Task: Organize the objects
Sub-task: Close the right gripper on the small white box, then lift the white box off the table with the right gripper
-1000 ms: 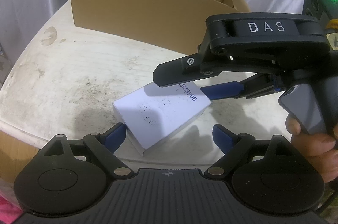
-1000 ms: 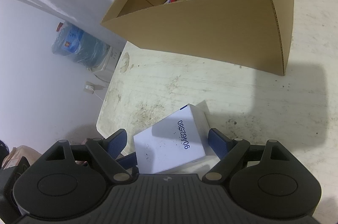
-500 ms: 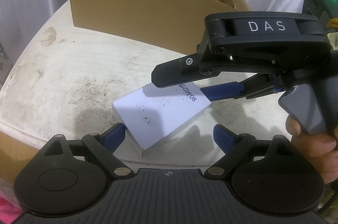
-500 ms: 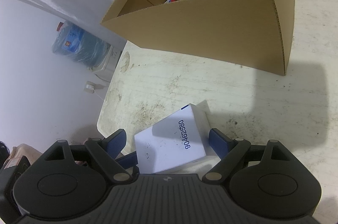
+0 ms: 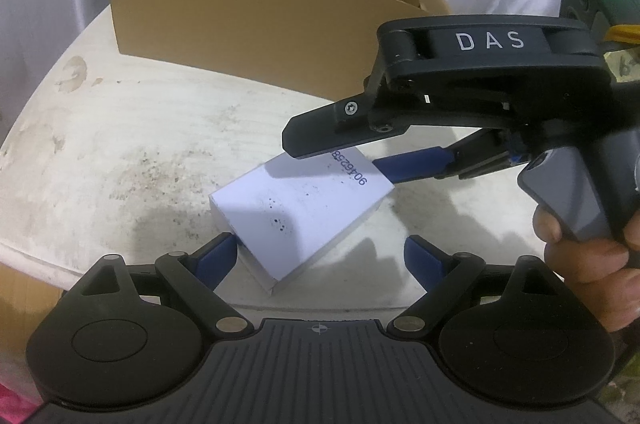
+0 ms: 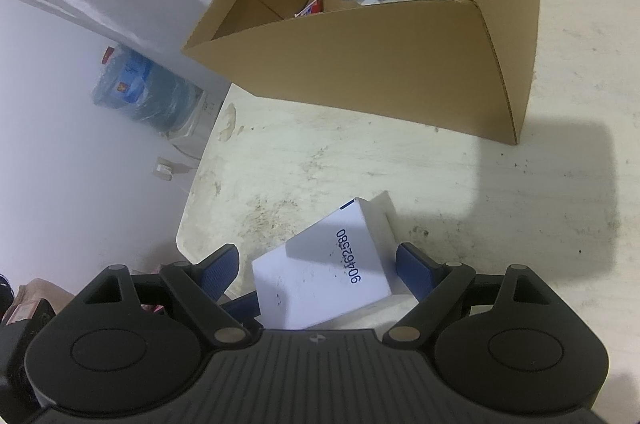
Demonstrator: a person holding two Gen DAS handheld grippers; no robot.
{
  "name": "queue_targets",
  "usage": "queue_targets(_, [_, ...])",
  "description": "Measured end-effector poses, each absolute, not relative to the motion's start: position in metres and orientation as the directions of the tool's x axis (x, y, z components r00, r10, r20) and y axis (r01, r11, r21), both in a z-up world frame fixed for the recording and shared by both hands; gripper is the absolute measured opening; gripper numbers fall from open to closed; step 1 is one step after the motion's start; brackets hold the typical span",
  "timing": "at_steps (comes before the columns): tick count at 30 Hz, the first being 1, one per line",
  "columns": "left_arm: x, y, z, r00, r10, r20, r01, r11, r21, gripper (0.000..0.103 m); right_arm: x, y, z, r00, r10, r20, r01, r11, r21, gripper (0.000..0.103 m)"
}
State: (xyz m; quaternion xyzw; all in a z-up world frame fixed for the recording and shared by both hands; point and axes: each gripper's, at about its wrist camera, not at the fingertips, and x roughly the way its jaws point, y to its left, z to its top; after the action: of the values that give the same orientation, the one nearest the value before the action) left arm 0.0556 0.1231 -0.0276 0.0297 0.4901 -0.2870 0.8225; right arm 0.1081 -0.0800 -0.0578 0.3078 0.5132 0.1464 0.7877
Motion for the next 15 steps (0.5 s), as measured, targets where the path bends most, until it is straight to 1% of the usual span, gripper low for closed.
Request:
queue_targets(3, [0.056,0.126,-0.027,0.350,-0.450,-0.821,0.501,0.831,-0.242,0.090,0.109,-0.081,-0.059,0.435,0.549,-0.714,0.087,0.763,0.640,0.088])
queue_targets(7, [0.056,0.133,-0.023,0.352,-0.476,-0.806,0.499,0.824,-0.269,0.090,0.104,-0.090,-0.061,0.461,0.569,-0.681,0.097,0.730,0.676,0.088])
queue_targets(15, [0.047,0.144,-0.019,0.412,-0.452,-0.791,0.515,0.832,-0.207,0.090,0.091,-0.101,-0.055,0.524,0.556,-0.646,0.092,0.716,0.691,0.088])
